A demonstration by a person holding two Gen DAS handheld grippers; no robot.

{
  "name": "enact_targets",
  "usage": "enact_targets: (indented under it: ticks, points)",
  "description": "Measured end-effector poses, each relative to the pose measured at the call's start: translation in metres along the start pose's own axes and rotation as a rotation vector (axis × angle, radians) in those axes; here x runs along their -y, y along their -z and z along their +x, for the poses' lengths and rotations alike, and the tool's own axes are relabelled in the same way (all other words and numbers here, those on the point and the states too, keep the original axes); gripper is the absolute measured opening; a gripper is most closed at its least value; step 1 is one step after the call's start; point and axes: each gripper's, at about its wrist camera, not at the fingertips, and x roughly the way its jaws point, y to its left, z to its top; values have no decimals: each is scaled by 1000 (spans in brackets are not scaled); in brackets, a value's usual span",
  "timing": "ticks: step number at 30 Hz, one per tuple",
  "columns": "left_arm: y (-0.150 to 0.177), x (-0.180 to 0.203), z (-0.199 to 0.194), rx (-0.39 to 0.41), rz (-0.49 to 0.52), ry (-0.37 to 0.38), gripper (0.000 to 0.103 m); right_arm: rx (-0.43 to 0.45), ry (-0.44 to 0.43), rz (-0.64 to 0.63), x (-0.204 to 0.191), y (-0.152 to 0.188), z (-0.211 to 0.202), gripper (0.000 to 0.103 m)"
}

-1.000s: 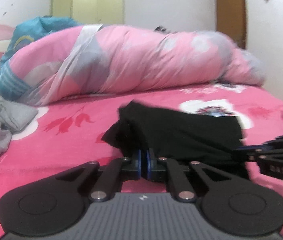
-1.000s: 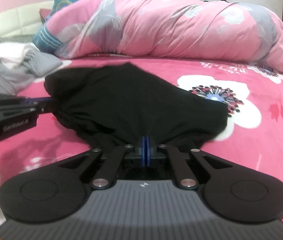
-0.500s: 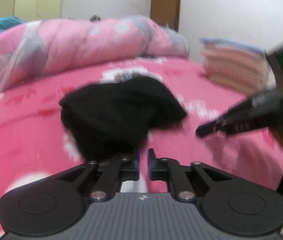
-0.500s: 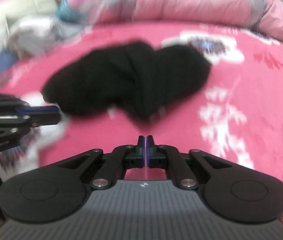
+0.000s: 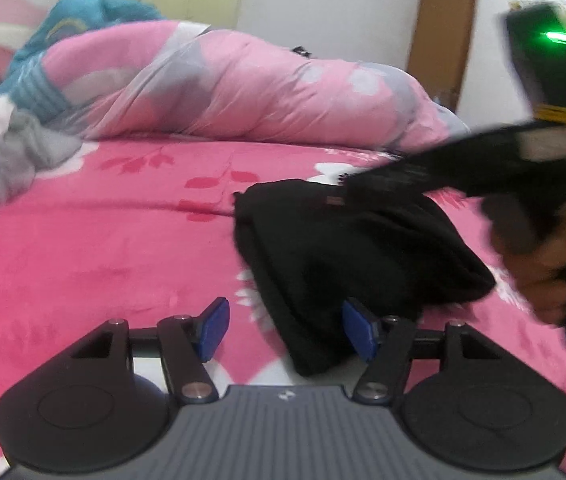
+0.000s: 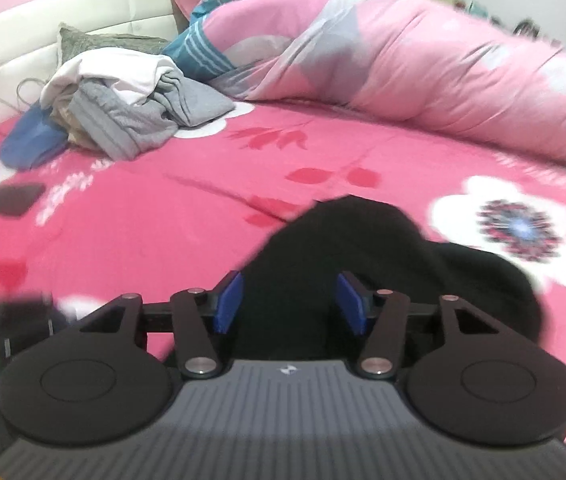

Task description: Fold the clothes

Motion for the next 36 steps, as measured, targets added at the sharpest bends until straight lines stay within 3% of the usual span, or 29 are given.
enact_targets:
  ticks: [4, 5, 6, 8, 11, 18, 25, 31, 36]
  points:
    - [5, -20, 10, -24, -102, 40, 64, -76, 22, 36, 4, -13, 60, 50]
    - [8, -26, 13, -31, -132, 53, 63, -96, 23, 67, 9, -10, 69, 43]
    - [10, -32, 13, -24, -164, 72, 63, -111, 23, 97, 15, -7, 76, 28]
    - [12, -42, 13, -9, -221, 108, 63, -70, 0, 158, 23, -1, 64, 12]
    - [13, -48, 13, 4, -267, 134, 63, -15, -27, 241, 36, 8, 46, 3]
    - [3, -48, 14, -21, -326, 123, 64, 82, -61, 402, 64, 29, 2, 2]
    - [-15, -33, 24, -76, -313, 118, 64, 179, -44, 446, 78, 67, -62, 0]
    - [-20, -12, 26, -92, -301, 163, 67, 221, 5, 515, 96, 123, -133, 0]
    - [-17, -2, 16, -93, -290, 182, 69, 205, 86, 627, 117, 183, -174, 0]
